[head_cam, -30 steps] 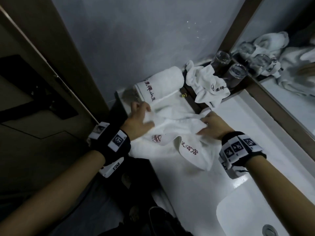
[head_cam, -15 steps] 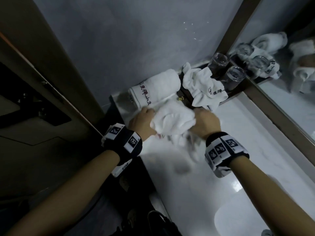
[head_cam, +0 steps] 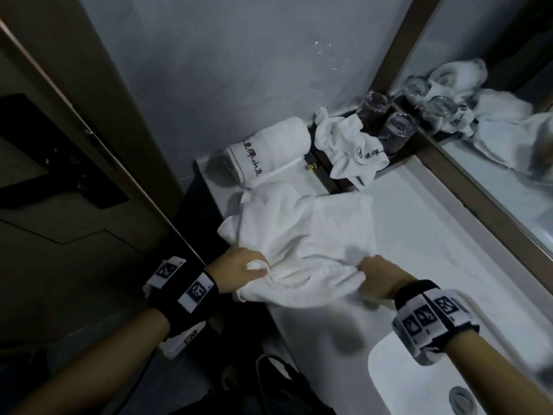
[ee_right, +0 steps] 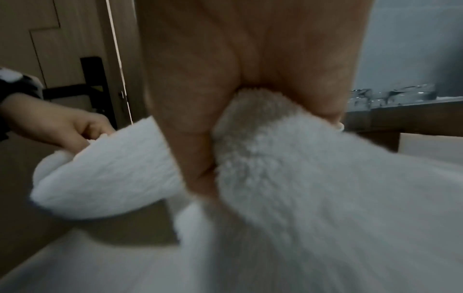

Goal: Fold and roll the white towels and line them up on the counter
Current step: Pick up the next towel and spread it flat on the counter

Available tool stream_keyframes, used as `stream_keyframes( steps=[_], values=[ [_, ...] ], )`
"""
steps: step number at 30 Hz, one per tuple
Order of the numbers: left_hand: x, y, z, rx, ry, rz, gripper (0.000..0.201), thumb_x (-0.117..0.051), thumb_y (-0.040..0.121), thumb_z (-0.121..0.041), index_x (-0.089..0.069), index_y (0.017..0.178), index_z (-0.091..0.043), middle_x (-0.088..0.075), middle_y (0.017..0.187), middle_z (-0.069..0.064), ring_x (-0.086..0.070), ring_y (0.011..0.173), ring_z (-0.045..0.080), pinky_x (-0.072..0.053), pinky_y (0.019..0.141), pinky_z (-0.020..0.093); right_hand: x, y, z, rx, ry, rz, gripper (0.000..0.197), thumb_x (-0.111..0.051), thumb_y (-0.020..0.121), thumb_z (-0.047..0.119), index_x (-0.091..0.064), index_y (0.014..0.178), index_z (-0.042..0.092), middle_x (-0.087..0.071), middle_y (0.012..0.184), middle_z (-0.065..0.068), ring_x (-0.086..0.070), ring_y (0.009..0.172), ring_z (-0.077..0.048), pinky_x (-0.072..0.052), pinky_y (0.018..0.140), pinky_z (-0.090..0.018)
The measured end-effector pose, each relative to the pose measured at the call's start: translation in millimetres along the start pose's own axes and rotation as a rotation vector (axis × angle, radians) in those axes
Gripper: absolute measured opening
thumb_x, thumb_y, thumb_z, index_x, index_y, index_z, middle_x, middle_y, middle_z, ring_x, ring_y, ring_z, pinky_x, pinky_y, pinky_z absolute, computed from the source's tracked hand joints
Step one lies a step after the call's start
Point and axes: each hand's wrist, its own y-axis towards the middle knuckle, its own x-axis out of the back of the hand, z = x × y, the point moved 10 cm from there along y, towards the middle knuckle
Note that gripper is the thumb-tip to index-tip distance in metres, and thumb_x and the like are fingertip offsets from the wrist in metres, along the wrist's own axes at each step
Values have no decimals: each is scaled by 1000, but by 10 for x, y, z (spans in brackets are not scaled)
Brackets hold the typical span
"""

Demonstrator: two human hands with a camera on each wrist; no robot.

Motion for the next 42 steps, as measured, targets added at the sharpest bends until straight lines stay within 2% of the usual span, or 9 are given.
stream_keyframes(
  steps=[4, 10, 17, 21, 28, 32, 34, 37, 42],
  values=[
    [-74, -11, -100, -6, -75, 66, 25, -66, 80, -42, -68, 98, -25, -67, 99, -10, -60, 99, 11, -46, 91, 25, -173, -184, -8, 121, 122, 220, 26, -73, 66, 47, -67, 79, 26, -69, 82, 7, -62, 78, -9, -44, 65, -16],
    [676, 452, -361, -126, 60, -338, 27, -56, 83, 5, -62, 109, 1, -60, 115, 20, -53, 111, 31, -29, 94, 19, 818, 39, 71, 236, 485, -395, 25, -54, 92, 31, -67, 107, 14, -69, 99, 3, -63, 92, -12, -46, 93, -33],
    [492, 1254, -367, -16, 508, -13, 95, -71, 78, -17, -7, 147, -18, -18, 154, 11, -13, 143, 26, -6, 117, 38, 1027, 938, 433, 148, 182, -354, 88, -74, 73, 25, -24, 145, 21, -40, 142, -11, -35, 131, -27, -25, 108, -32],
    [454, 1309, -319, 136, 621, 24, 66, -68, 81, -23, -34, 136, -12, -48, 135, 11, -43, 125, 30, -30, 105, 38, 944, 1102, 371, -3, 13, -239, 78, -75, 66, 34, -38, 134, 21, -55, 127, -8, -47, 121, -29, -32, 102, -37],
    [1063, 546, -978, -314, 486, -628, 46, -75, 57, -2, -63, 101, -7, -62, 86, 15, -61, 79, 33, -44, 72, 37, 1744, -240, 416, 327, 96, -1185, 36, -66, 60, 22, -53, 92, 12, -61, 76, -8, -57, 60, -28, -35, 49, -25],
    [140, 379, -380, -15, 498, 138, 55, -63, 80, -40, -46, 130, -23, -55, 116, 0, -53, 108, 19, -38, 92, 29, 746, 56, 571, 483, 134, -289, 31, -77, 72, 28, -67, 97, 13, -65, 85, 1, -60, 75, -16, -44, 67, -23],
    [-112, 266, -222, 54, 272, 348, 48, -63, 81, -45, -55, 119, -17, -63, 105, 2, -60, 94, 16, -46, 85, 26, 357, 107, 537, 465, 246, 27, 22, -70, 80, 33, -72, 90, 14, -69, 85, 7, -60, 77, -8, -40, 72, -9],
    [233, 456, -339, -29, -39, 21, 21, -62, 86, -29, -67, 94, -10, -69, 84, 12, -61, 65, 16, -46, 64, 10, 620, 159, 334, 371, 598, -220, 35, -59, 87, 39, -71, 70, 12, -70, 66, 0, -64, 63, -15, -51, 66, -23],
    [623, 863, -520, -161, 208, -331, 29, -48, 89, -2, -58, 116, -5, -56, 115, 16, -51, 106, 30, -42, 91, 41, 1066, 396, 291, 254, 587, -602, 19, -63, 86, 17, -64, 104, 11, -66, 99, -8, -62, 89, -23, -49, 85, -41]
  ],
)
